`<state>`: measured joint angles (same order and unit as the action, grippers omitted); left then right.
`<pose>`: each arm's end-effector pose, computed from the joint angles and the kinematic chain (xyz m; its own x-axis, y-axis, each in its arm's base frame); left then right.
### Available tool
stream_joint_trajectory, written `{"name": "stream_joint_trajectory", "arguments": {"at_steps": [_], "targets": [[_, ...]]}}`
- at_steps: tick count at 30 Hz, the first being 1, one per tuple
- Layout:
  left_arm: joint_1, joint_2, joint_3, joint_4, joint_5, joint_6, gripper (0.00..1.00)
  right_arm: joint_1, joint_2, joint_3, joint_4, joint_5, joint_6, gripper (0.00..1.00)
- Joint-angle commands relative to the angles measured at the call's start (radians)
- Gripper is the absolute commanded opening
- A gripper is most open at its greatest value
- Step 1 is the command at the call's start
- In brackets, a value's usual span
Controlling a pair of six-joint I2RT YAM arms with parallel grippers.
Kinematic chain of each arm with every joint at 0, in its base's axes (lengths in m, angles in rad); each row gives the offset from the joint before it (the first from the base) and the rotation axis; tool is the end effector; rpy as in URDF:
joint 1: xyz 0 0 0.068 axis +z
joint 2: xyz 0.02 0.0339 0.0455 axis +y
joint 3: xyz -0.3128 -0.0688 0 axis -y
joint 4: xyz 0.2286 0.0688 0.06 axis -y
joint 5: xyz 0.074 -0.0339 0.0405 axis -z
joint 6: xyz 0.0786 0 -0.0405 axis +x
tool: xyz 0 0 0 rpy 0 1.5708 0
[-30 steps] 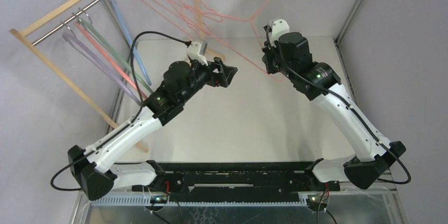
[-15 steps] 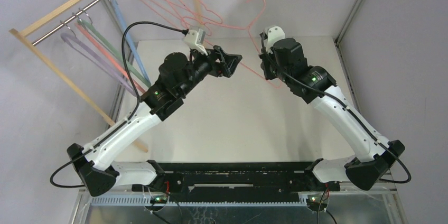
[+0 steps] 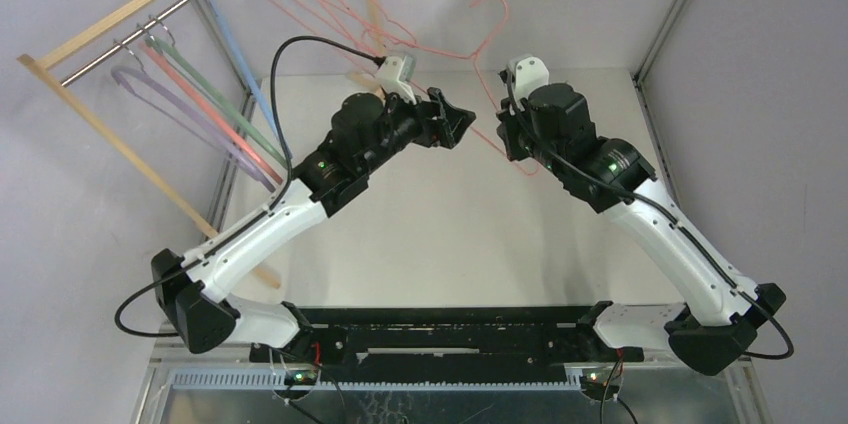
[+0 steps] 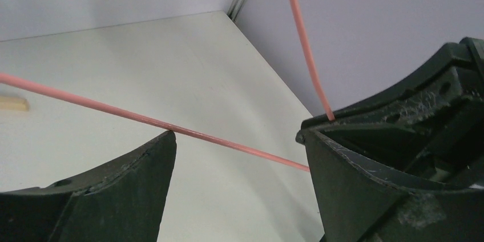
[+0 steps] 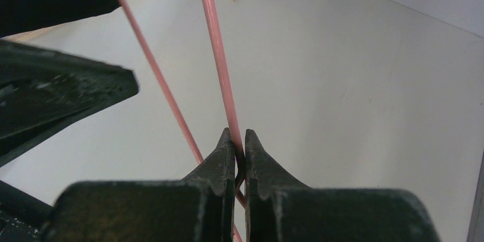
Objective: Organize the hangers
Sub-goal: Pick up the hanger from the clothesline.
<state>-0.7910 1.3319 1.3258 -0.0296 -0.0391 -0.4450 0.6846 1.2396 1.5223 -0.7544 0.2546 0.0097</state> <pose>0.2324 -0.2306 0.4706 -0.3167 -0.2915 -0.9026 0.6057 0.6702 -0.4289 0.2099 0.1458 0.4625 -0.3562 -0.2787 -0.8919 -0.4347 0.8943 -0.1058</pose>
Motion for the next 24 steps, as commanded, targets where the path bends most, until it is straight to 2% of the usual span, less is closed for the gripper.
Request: {"name": "stream_joint_trajectory", "arguments": {"at_steps": [1, 13, 24], "targets": [[-0.007, 0.018, 0.096, 0.047, 0.048, -0.026, 0.86, 0.028, -0.050, -0.027, 0.019, 0.003, 0.021, 0.00], [-0.016, 0.044, 0.166, 0.022, 0.057, -0.092, 0.84, 0.066, -0.025, -0.043, 0.063, 0.007, 0.017, 0.00], [-0.053, 0.026, 0.107, -0.007, 0.016, -0.090, 0.82, 0.093, -0.015, 0.013, 0.076, 0.014, -0.003, 0.00]]}}
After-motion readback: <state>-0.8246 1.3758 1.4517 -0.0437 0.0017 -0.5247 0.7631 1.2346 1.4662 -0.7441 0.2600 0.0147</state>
